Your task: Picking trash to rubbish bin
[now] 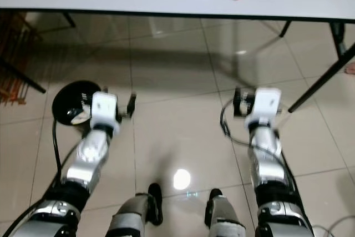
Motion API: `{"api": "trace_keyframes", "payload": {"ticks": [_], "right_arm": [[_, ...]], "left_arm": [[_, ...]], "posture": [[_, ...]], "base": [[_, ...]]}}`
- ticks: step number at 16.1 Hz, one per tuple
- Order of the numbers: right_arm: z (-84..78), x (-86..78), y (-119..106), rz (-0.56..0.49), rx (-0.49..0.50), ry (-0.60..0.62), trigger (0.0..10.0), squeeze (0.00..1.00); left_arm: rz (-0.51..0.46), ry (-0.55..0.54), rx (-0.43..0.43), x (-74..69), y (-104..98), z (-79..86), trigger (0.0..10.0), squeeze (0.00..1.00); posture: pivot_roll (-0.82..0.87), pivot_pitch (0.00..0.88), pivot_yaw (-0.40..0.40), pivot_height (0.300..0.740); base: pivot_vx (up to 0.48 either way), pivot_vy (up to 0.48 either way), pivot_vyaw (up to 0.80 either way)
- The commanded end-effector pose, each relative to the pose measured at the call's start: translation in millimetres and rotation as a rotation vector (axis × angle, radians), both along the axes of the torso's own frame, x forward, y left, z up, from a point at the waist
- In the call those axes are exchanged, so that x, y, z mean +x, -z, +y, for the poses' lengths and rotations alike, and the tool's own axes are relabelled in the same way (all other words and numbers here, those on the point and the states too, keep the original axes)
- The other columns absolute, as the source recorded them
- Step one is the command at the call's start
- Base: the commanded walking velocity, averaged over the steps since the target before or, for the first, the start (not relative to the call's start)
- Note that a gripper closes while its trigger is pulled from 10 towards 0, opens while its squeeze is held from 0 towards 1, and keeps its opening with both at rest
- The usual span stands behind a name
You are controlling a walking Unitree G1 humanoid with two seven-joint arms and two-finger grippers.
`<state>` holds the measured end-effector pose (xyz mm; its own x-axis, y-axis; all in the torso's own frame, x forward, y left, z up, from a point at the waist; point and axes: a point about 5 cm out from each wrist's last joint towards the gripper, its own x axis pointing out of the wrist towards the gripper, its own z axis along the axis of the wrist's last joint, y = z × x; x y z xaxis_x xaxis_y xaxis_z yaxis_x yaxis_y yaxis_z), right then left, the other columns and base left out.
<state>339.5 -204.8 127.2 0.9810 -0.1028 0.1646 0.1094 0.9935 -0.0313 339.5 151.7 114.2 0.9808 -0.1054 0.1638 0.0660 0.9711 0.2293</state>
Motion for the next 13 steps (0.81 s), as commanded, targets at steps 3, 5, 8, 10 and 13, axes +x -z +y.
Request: {"api": "trace_keyframes", "payload": {"ticks": [3,5,8,10,13], "right_arm": [[7.6,1.6,-45.7,-0.147,0.011,-0.010,10.0,0.00],[12.6,-3.4,-61.1,-0.194,0.002,-0.027,10.0,0.00],[16.1,-10.6,-78.9,-0.244,-0.006,-0.033,10.0,0.00],[16.9,-14.5,-85.7,-0.253,-0.005,-0.021,10.0,0.00],[21.4,-20.6,-90.1,-0.239,0.020,-0.022,10.0,0.00]], "left_arm": [[-0.126,0.090,0.045,-1.7,-35.0,-14.3,10.0,0.00],[-0.189,0.110,0.056,-6.9,-51.1,-18.8,10.0,0.00],[-0.273,0.114,0.004,-12.6,-76.0,-24.9,10.0,0.00],[-0.305,0.131,-0.030,-16.5,-84.7,-32.5,10.0,0.00],[-0.310,0.135,-0.006,-21.5,-93.3,-35.7,10.0,0.00]], "posture": [[0.05,0.304,0.106,0.740],[0.05,0.297,0.111,0.740],[0.05,0.279,0.118,0.740],[0.03,0.267,0.120,0.740],[0.04,0.248,0.123,0.740]], "base": [[0.000,0.000,0.00],[0.000,0.000,0.00],[0.000,0.000,0.00],[0.000,0.000,0.00],[0.000,0.000,0.00]]}}
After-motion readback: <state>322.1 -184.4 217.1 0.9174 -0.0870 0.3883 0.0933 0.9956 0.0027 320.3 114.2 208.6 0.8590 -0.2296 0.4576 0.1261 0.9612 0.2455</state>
